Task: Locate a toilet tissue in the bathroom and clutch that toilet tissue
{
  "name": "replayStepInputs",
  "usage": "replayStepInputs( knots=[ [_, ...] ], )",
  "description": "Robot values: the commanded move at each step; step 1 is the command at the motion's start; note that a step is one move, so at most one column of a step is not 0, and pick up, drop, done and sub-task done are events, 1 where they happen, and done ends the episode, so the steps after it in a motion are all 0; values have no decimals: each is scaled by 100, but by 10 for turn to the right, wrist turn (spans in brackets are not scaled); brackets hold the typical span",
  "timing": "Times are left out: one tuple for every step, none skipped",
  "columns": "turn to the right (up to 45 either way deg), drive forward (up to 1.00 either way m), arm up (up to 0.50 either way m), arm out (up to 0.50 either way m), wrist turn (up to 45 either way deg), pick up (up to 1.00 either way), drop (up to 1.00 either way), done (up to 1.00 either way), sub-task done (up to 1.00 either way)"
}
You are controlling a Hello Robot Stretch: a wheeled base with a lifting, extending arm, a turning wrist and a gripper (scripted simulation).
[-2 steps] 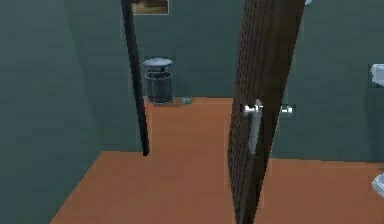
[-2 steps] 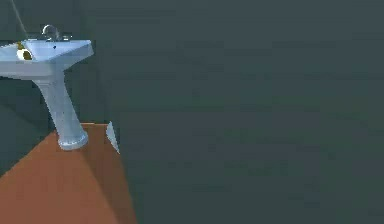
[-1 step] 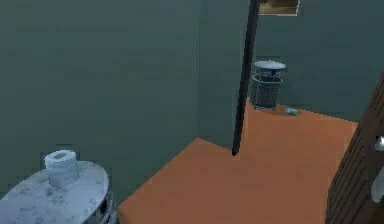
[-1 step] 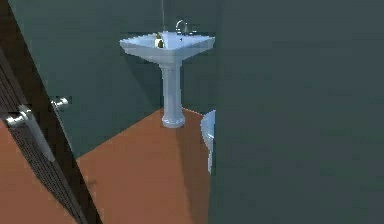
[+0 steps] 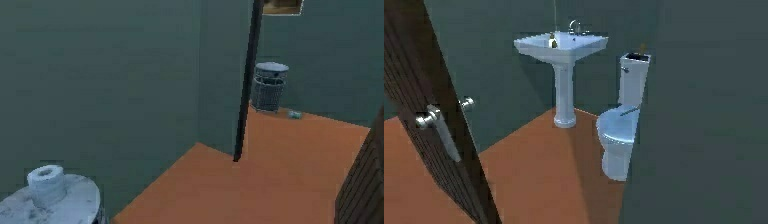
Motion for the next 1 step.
replayStepInputs(
  knots=[
    [-90, 0, 0, 0, 0, 0, 0, 0, 0]
  ],
)
